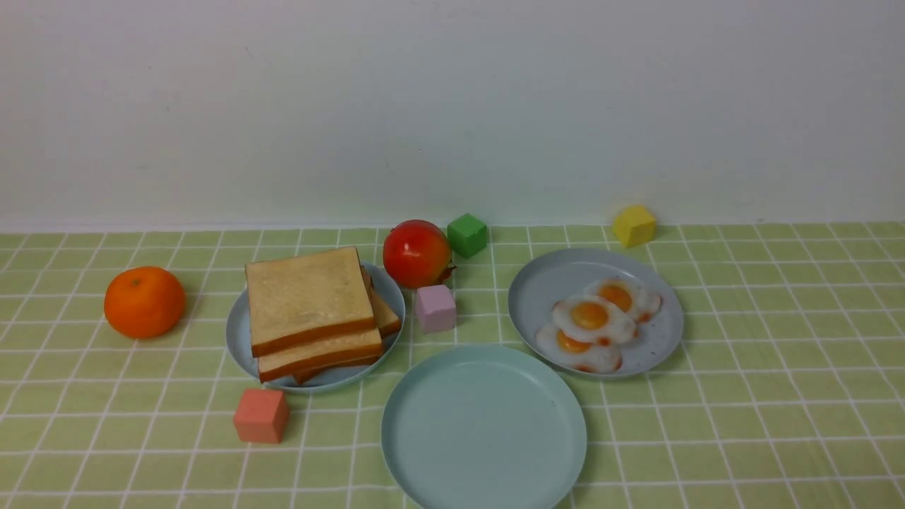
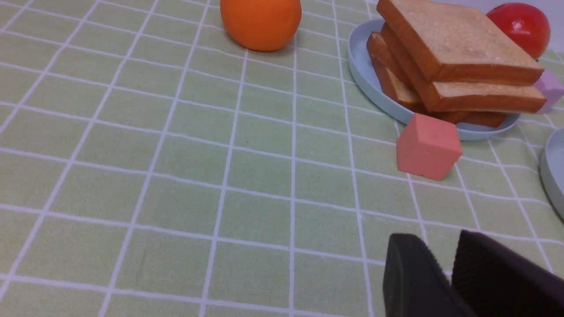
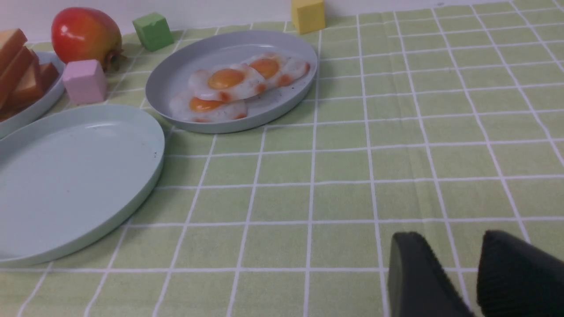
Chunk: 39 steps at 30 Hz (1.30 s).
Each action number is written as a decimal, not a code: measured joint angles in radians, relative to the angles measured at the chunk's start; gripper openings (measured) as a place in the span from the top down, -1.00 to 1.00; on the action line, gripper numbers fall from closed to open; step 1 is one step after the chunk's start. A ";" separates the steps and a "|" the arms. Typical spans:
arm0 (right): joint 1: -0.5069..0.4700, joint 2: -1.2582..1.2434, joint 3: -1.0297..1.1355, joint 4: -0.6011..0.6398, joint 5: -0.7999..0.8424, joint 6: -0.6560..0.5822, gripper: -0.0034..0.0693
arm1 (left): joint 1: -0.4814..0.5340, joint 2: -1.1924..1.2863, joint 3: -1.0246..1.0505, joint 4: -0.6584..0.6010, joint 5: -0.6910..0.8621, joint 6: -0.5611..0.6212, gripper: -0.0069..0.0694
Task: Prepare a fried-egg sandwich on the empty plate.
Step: Use the left arm to grab a slice of bread
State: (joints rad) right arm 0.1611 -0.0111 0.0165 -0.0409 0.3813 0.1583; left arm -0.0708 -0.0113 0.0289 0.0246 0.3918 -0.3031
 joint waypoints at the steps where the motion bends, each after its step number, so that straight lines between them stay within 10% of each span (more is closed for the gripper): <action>1: 0.000 0.000 0.000 0.000 0.000 0.000 0.25 | 0.000 0.000 0.000 0.000 0.000 0.000 0.38; 22: 0.000 0.000 0.006 -0.002 -0.026 0.000 0.25 | 0.000 0.000 0.000 0.002 0.000 0.000 0.33; 39: 0.000 0.000 0.010 -0.003 -0.537 0.000 0.25 | 0.000 0.000 0.000 0.002 -0.384 0.000 0.33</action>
State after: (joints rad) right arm 0.1611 -0.0111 0.0264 -0.0439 -0.1560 0.1583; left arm -0.0708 -0.0113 0.0289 0.0267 0.0081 -0.3031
